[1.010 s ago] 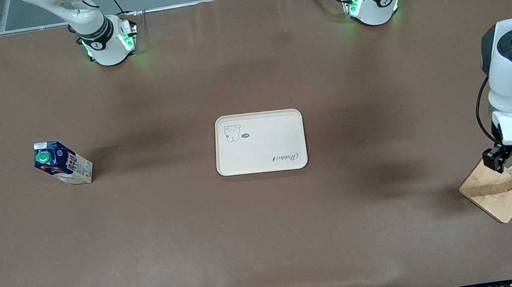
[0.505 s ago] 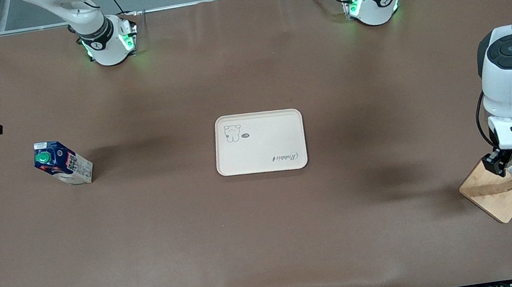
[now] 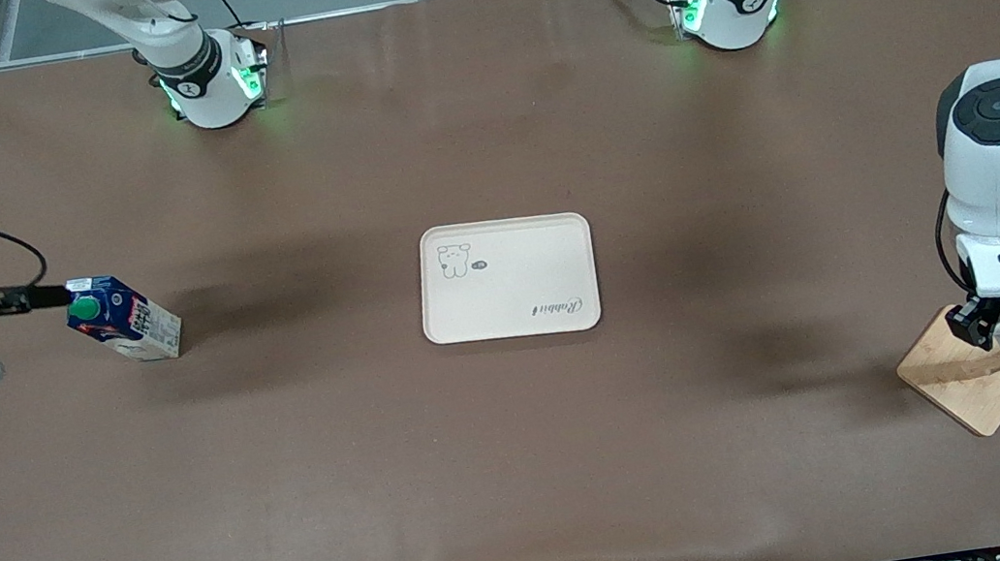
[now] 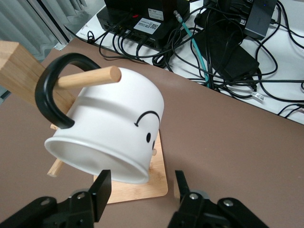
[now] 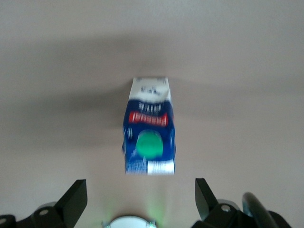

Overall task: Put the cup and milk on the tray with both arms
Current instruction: 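Close the left gripper on the mug rim while the right gripper grasps the milk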

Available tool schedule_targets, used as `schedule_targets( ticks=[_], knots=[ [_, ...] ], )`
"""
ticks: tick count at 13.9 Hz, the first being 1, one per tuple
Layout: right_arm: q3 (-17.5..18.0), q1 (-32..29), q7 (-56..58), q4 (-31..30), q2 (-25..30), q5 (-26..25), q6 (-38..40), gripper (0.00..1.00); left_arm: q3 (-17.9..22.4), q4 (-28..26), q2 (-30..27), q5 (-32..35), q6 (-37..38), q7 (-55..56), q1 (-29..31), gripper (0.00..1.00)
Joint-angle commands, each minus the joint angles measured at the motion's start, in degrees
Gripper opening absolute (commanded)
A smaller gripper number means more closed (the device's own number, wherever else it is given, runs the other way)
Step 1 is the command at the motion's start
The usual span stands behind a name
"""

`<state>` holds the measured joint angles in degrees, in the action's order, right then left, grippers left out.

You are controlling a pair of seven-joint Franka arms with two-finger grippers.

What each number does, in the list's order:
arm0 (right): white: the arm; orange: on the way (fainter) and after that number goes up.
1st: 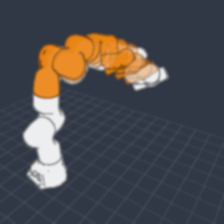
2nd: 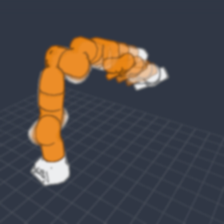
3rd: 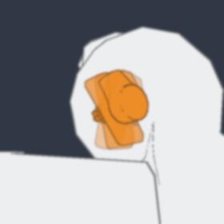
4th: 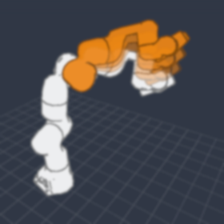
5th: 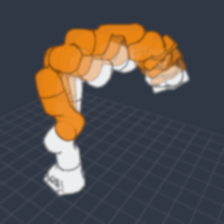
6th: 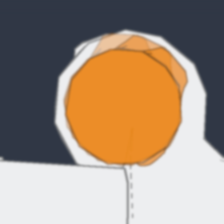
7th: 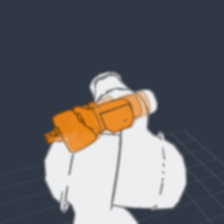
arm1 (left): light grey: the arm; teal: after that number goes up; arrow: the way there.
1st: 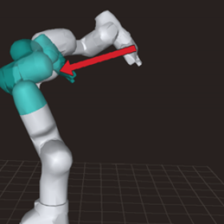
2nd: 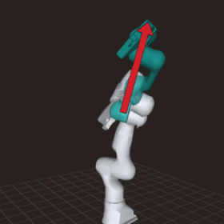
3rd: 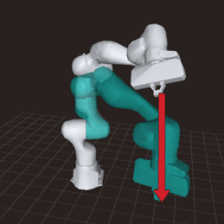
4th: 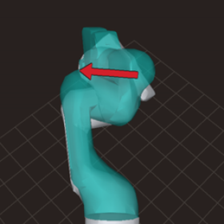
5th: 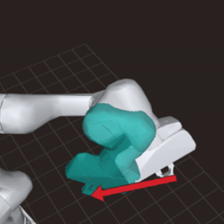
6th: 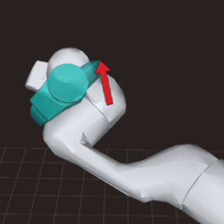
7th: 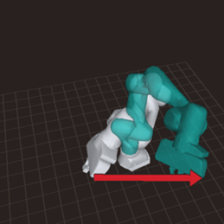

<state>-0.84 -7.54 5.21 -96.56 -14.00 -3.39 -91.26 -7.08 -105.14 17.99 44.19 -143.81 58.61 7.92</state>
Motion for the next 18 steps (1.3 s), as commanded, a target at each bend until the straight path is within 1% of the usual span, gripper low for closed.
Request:
schedule_targets(
  ticks=[1,2,4,5,7,9,12,16,17,18],
  knots=[
    [0.7,-1.4,3.6,-7.0,0.8,-0.2,-6.3,1.0,0.0,0.3,0.4,3.5,-0.8,1.2,0.4,0.61],
    [0.7,-1.7,6.1,-8.9,1.1,-0.2,-8.5,1.0,0.0,0.3,0.6,4.8,-0.9,1.2,0.7,0.61],
    [0.7,-2.5,7.1,-9.4,1.4,-0.2,-8.9,1.0,0.0,0.5,0.6,5.9,-1.7,1.2,1.5,0.59],
    [0.7,-2.7,7.1,-9.6,1.9,-0.1,-8.8,1.0,0.0,0.5,0.8,5.9,-2.1,1.2,1.5,0.58],
    [0.7,-2.7,6.9,-12.0,3.4,-0.1,-9.1,1.0,0.0,0.6,1.3,5.9,-2.2,1.2,1.5,0.53],
    [0.7,-2.9,6.9,-13.0,3.7,-0.1,-9.5,1.0,0.0,0.7,1.3,5.9,-2.6,1.2,1.6,0.47],
    [0.7,-3.2,6.7,-14.6,3.7,0.3,-10.1,1.0,0.0,0.7,1.5,5.9,-2.8,1.2,1.5,0.34],
    [0.7,-3.2,6.7,-15.3,3.8,2.0,-11.0,1.0,-0.1,1.3,2.2,5.9,-2.8,0.5,1.1,0.15],
    [0.7,-3.2,6.7,-15.9,3.8,2.1,-11.3,1.0,-0.1,1.4,2.2,6.0,-2.8,0.2,0.9,0.09],
    [0.7,-3.2,6.7,-16.6,3.8,2.1,-12.1,1.0,-0.1,1.6,2.2,6.0,-2.8,0.0,0.7,0.0]
  ],
)
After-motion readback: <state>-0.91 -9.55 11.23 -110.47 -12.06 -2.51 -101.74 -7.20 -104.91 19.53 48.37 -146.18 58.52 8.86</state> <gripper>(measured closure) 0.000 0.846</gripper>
